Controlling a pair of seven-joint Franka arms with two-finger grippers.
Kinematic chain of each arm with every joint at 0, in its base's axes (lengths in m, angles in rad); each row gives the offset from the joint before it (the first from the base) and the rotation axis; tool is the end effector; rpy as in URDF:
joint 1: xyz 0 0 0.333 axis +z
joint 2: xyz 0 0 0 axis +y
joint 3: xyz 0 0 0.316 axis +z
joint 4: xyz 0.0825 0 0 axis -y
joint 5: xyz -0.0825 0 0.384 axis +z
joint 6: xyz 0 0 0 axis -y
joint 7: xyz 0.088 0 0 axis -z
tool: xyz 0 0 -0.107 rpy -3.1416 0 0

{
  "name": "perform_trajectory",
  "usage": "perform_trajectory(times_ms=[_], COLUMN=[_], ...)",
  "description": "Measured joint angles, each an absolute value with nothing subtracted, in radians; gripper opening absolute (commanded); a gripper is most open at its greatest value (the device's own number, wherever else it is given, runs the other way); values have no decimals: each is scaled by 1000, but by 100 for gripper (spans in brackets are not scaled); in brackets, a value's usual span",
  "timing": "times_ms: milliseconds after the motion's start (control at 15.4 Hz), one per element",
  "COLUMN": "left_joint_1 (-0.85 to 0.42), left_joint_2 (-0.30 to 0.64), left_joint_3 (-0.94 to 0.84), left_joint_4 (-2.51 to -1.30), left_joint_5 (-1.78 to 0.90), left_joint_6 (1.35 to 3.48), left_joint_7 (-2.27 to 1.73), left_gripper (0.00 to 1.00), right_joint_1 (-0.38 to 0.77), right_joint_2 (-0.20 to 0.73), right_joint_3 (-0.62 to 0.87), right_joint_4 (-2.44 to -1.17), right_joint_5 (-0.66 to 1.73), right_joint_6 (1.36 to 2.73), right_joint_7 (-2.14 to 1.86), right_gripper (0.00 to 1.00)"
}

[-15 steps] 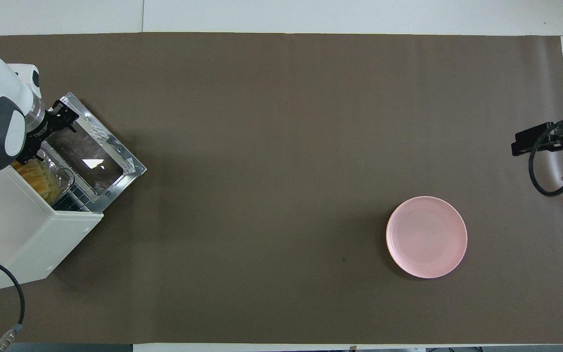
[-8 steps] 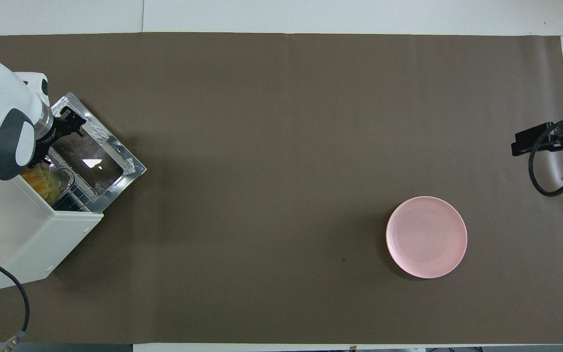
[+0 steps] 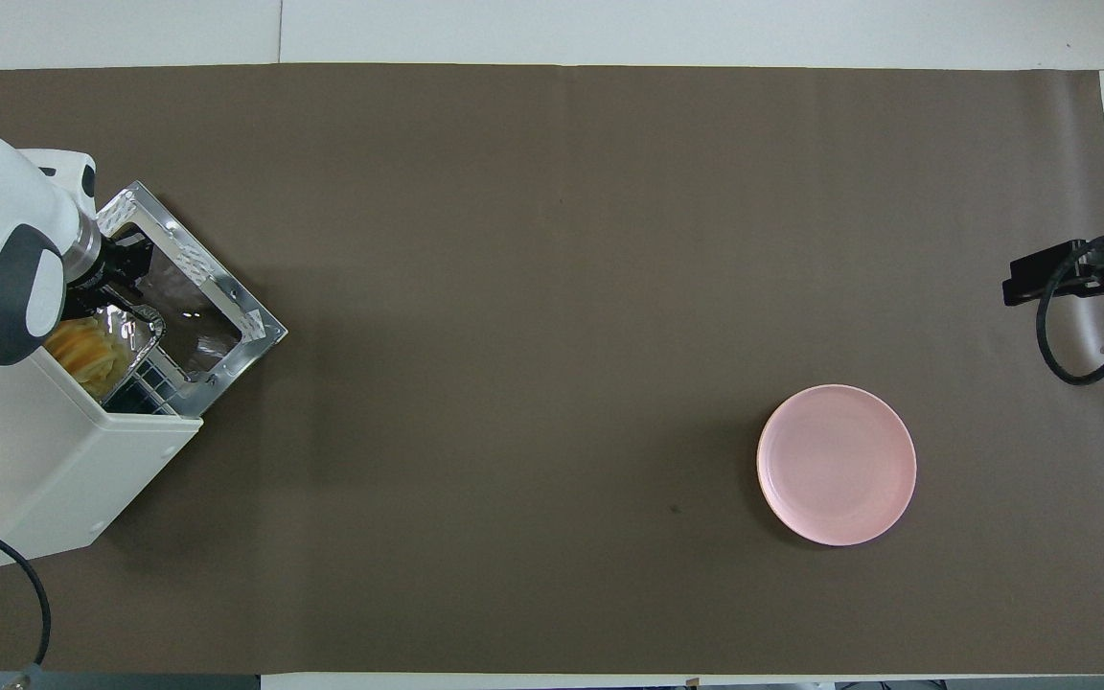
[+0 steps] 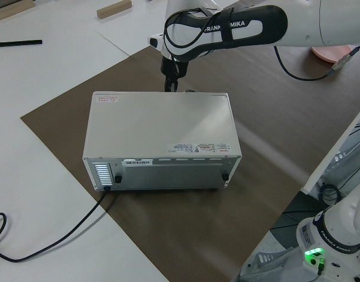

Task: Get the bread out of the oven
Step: 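Reach the left gripper into the oven and grasp the foil tray, then pull the foil tray out with the left gripper and set it down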

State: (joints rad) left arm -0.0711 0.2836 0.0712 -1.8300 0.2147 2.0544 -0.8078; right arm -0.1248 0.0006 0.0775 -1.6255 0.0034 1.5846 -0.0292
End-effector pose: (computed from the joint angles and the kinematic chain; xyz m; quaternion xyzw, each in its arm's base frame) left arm 0.6212 0.0089 0.3753 -0.9340 -0.3408 -0.0135 0.1066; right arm 0.5535 -0.0259 0.5995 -0.9997 0.0091 0.0207 0.0025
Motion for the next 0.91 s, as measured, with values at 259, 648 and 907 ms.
perform_trajectory(times_ms=[259,648,907], left_joint_1=[-120,-357,-513], left_joint_2=[289,313,327], left_joint_3=[50,40,40], left_joint_4=[-1771,-1698,-1639], left_joint_5=[215,206,130], left_joint_6=[2067,2070,2043], left_joint_7=[-790,-792,-801], left_gripper=[0,0,0], right_joint_1=[-125,-125,-125], right_joint_2=[1,1,1], right_joint_3=[77,77,77], right_joint_4=[-1625,-1625,-1625], right_joint_5=[3,3,3], right_joint_6=[1585,1585,1585], right_joint_7=[-29,-29,-29], right_gripper=[100,100,100])
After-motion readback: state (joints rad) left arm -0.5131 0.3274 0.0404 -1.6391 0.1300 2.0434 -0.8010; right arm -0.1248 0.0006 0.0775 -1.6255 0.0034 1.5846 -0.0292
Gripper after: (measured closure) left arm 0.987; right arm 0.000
